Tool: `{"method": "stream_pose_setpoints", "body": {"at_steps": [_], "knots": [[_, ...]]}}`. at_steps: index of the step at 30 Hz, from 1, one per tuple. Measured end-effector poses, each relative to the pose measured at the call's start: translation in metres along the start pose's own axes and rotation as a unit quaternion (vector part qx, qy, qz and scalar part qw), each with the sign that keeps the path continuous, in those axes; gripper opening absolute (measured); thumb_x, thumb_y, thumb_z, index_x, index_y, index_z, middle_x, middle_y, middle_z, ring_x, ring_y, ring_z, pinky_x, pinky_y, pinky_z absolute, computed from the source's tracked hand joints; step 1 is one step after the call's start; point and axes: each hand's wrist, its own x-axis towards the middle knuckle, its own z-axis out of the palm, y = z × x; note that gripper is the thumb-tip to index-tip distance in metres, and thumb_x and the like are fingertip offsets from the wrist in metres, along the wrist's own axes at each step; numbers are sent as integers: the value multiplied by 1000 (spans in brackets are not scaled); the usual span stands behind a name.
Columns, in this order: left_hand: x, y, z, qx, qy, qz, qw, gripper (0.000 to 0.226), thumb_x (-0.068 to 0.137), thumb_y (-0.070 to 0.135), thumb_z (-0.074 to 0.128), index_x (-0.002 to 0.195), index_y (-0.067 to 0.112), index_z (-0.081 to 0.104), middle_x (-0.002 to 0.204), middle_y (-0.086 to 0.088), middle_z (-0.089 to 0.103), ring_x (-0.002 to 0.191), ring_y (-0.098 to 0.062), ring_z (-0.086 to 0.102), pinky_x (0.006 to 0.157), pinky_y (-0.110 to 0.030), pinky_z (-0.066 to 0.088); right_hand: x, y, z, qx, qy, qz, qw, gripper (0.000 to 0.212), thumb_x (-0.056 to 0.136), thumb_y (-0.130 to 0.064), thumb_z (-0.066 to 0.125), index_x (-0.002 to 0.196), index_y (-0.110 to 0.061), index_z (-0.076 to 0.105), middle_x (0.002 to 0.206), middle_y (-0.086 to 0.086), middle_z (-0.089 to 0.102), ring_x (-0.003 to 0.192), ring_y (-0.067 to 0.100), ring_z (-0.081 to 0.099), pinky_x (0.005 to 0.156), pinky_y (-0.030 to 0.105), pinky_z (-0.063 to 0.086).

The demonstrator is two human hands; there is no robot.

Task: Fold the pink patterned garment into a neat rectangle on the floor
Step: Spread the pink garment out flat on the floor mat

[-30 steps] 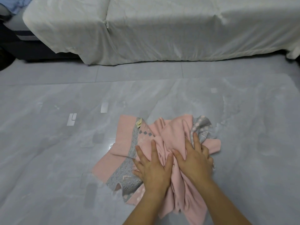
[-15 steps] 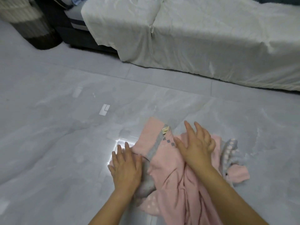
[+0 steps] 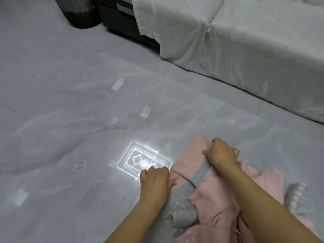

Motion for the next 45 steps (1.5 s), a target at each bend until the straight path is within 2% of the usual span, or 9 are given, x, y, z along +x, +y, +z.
{"method": "stream_pose_setpoints", "body": {"at_steps": [3, 7, 14, 18, 22, 29, 38, 41, 45], "knots": [[-4, -16, -11, -34, 22, 20, 999, 27, 86, 45, 55, 81, 19, 50, 81, 0, 58, 77, -22, 54, 64, -32, 40, 1, -12, -14, -21, 2, -44, 999, 30, 80, -34, 62, 60, -18, 46, 89, 4, 62, 96, 26, 58, 75, 35, 24], [-7, -66, -44, -140, 42, -79, 986, 28, 93, 45, 39, 86, 18, 39, 72, 1, 59, 68, -23, 54, 58, -34, 40, 6, -50, -45, 8, 32, -94, 995, 38, 81, -34, 61, 52, -16, 45, 66, 1, 56, 78, 26, 55, 72, 35, 23], [-4, -178, -117, -199, 140, -198, 950, 27, 91, 42, 46, 80, 19, 37, 63, 3, 51, 62, -27, 51, 53, -34, 34, 12, -163, -86, 112, 71, -134, 982, 17, 82, -19, 52, 68, -24, 61, 74, -2, 64, 85, 25, 56, 77, 33, 26], [10, -240, -151, -201, 171, -240, 934, 24, 91, 36, 51, 83, 16, 40, 63, 3, 51, 62, -27, 49, 53, -33, 31, 17, -246, -88, 102, 100, -168, 975, 29, 79, -12, 47, 93, -27, 68, 99, 2, 71, 100, 26, 60, 84, 34, 28], [24, -288, -170, -206, 184, -270, 922, 23, 90, 35, 52, 83, 16, 40, 66, 0, 53, 64, -29, 50, 55, -34, 32, 31, -317, -80, 105, 111, -176, 972, 35, 78, -8, 47, 100, -25, 69, 108, 6, 70, 104, 29, 59, 88, 35, 33], [52, -352, -182, -228, 194, -304, 904, 22, 90, 34, 54, 83, 16, 42, 64, 7, 49, 63, -24, 49, 55, -33, 32, 58, -416, -52, 138, 63, -170, 974, 40, 73, -2, 44, 96, -22, 70, 103, 10, 69, 93, 34, 59, 68, 29, 39], [74, -408, -188, -183, 173, -352, 901, 22, 88, 35, 55, 87, 16, 45, 79, -4, 59, 78, -32, 56, 63, -36, 40, 69, -485, -18, 183, -6, -227, 957, 30, 79, 0, 45, 94, -12, 68, 95, 12, 69, 90, 30, 59, 70, 28, 39], [75, -399, -179, -82, 175, -323, 926, 34, 79, 32, 67, 104, 14, 54, 108, -8, 60, 102, -32, 53, 86, -44, 41, 67, -476, -12, 196, -68, -226, 952, 28, 89, -18, 55, 116, -14, 60, 114, 11, 63, 97, 23, 58, 79, 25, 38], [63, -355, -152, -31, 166, -203, 965, 53, 73, 49, 61, 117, 19, 54, 126, -3, 57, 121, -23, 44, 105, -46, 22, 55, -430, -3, 166, -75, -212, 960, 49, 85, -39, 59, 127, -16, 50, 122, 10, 58, 105, 25, 59, 88, 35, 47]]}}
